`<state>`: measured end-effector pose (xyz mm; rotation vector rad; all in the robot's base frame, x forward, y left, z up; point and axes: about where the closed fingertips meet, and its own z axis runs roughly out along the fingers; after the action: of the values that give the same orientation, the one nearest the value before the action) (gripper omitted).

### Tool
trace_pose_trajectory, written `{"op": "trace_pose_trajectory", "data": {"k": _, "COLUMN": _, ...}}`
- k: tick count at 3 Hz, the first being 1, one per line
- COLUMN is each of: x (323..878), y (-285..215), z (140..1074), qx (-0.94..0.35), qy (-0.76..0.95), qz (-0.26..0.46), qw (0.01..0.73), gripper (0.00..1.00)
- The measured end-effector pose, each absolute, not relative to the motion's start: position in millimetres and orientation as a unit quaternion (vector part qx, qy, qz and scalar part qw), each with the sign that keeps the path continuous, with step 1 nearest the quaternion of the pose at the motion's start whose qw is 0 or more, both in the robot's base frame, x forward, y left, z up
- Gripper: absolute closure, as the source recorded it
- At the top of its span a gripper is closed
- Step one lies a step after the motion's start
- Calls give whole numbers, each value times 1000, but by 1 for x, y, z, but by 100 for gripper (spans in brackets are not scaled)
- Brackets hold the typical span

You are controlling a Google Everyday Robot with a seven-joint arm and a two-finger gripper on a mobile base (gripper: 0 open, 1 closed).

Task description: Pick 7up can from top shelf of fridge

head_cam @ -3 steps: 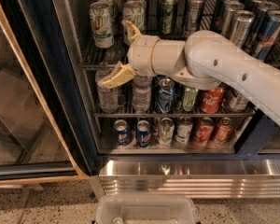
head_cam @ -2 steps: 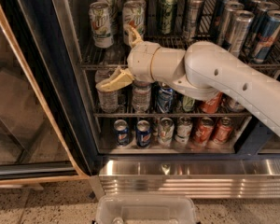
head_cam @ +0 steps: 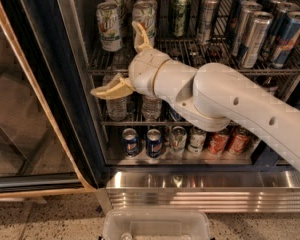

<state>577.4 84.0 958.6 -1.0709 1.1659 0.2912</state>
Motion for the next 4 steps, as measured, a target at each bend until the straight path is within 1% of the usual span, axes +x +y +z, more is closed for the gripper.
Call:
{"op": "trace_pose_trajectory", "data": {"k": 1, "x": 561, "y": 92, "z": 977, "qx": -468, "qy": 518, "qz": 113, "qw": 707, "gripper": 0}}
{"op": "trace_pose_trajectory", "data": {"k": 2, "x": 561, "y": 92, "z": 977, "qx": -468, "qy": 518, "qz": 113, "qw": 707, "gripper": 0}}
{"op": "trace_pose_trajectory", "data": {"k": 4, "x": 555, "y": 104, "z": 947, "qx": -426, "qy": 543, "qz": 126, "qw": 713, "gripper": 0}}
